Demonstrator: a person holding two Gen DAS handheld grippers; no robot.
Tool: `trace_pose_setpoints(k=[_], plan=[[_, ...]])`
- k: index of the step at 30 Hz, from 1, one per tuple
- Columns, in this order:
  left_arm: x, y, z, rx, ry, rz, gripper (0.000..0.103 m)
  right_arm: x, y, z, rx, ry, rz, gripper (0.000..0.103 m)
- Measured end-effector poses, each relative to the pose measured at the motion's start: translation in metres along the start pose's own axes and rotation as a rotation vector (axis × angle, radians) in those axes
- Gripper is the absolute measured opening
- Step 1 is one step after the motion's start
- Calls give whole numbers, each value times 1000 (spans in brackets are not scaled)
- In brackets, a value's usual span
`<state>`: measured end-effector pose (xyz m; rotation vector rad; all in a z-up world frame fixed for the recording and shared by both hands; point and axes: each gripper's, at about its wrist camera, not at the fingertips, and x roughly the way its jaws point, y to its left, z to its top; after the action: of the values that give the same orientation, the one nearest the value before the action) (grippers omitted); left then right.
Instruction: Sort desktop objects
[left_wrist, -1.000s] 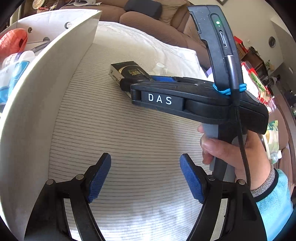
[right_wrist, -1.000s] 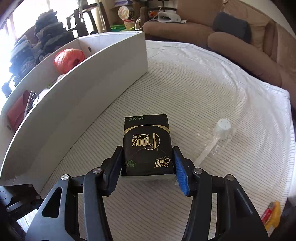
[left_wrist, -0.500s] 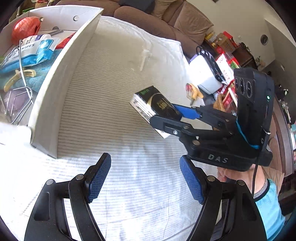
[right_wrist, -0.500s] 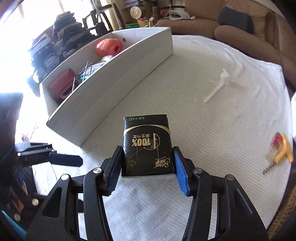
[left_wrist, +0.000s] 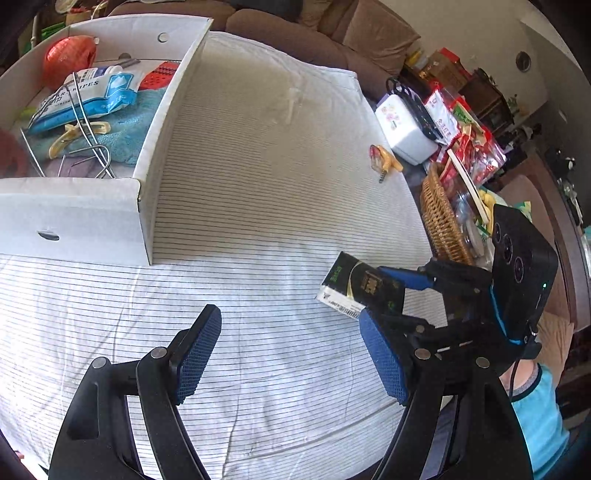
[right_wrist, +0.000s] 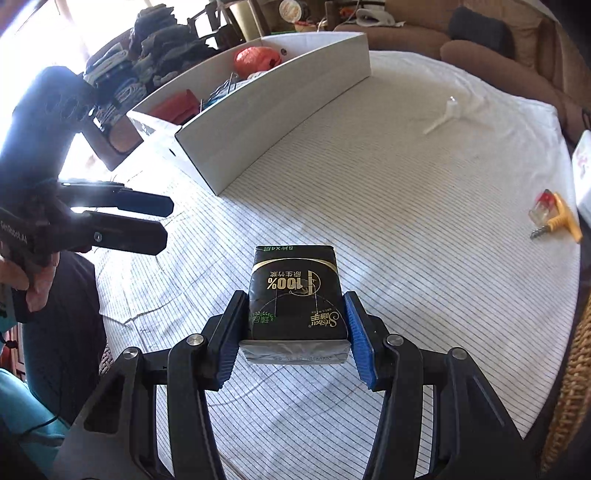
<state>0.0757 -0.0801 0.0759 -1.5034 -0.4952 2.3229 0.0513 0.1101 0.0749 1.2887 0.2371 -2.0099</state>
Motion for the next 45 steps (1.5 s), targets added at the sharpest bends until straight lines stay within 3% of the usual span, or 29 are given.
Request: trace_pose_setpoints(k=[3, 4, 6, 9, 14, 15, 16, 17, 18, 26, 29, 32, 34, 36, 41, 45], plan=[[11, -6, 3, -5, 18, -36, 80, 7, 7, -6, -7, 17, 4, 50], [16, -9, 5, -2, 26, -37, 83, 11, 9, -8, -6, 33, -4, 55], [25, -14, 7, 21, 39, -33, 83, 16, 13, -13, -13, 64, -82, 69], [36, -21, 7, 61, 65, -32, 83, 12, 18, -26, -29, 72, -190, 71], [53, -34, 5, 203, 118, -50, 83, -1, 13, -50, 29, 49, -133, 71], [56, -35, 5, 222, 129, -43, 83, 0, 12, -51, 29, 56, -128, 70], [58, -35, 5, 240, 134, -39, 83, 1, 12, -52, 27, 63, -121, 62], [60, -36, 4, 258, 138, -37, 83, 3, 12, -53, 25, 66, -112, 53], [61, -37, 3, 281, 141, -34, 83, 4, 12, -53, 22, 71, -108, 36], [78, -55, -12, 390, 188, -53, 83, 4, -11, -52, 85, 47, -167, 35], [77, -61, -12, 475, 153, 21, 83, -4, -17, -53, 119, 28, -149, 37], [78, -62, -7, 544, 161, 49, 83, -13, -18, -53, 109, -3, -119, 41], [82, -64, -5, 579, 170, 58, 83, -15, -24, -51, 119, -17, -92, 55], [89, -67, -4, 612, 178, 68, 83, -15, -33, -48, 158, -30, -54, 63], [92, -72, -7, 602, 162, 20, 83, -11, -54, -44, 350, -89, 109, 63], [97, -77, -14, 615, 151, -12, 76, 3, -57, -43, 386, -54, 125, 56]])
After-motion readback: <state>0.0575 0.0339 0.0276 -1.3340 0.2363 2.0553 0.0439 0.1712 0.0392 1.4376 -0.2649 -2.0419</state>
